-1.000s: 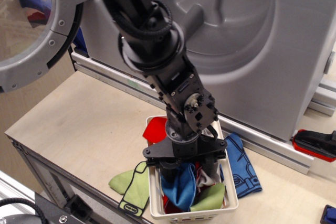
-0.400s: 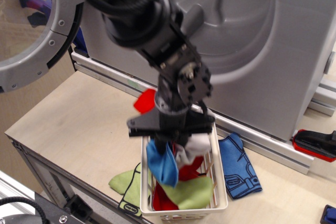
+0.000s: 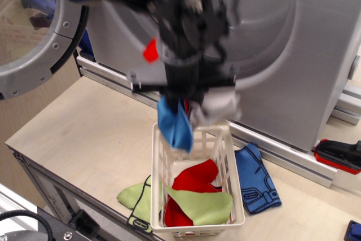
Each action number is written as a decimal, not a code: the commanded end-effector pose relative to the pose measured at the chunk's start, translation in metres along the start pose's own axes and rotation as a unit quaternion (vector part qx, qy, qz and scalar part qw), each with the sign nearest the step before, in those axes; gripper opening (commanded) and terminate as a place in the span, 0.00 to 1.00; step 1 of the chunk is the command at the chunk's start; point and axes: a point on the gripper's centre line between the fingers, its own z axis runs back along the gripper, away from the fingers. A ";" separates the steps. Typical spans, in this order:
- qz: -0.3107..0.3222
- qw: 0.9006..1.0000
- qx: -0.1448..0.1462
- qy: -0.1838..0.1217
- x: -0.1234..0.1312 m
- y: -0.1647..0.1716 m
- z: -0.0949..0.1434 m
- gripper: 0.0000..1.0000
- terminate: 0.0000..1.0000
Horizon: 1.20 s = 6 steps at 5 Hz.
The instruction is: Put clothes in laundry machine
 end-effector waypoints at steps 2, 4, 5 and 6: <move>-0.010 0.993 -0.077 -0.088 0.091 -0.013 0.072 0.00 0.00; 0.002 0.990 -0.046 -0.130 0.136 0.015 0.033 0.00 0.00; -0.003 0.989 -0.036 -0.146 0.149 0.013 0.018 0.00 0.00; -0.002 0.988 -0.024 -0.151 0.160 0.010 0.000 0.00 0.00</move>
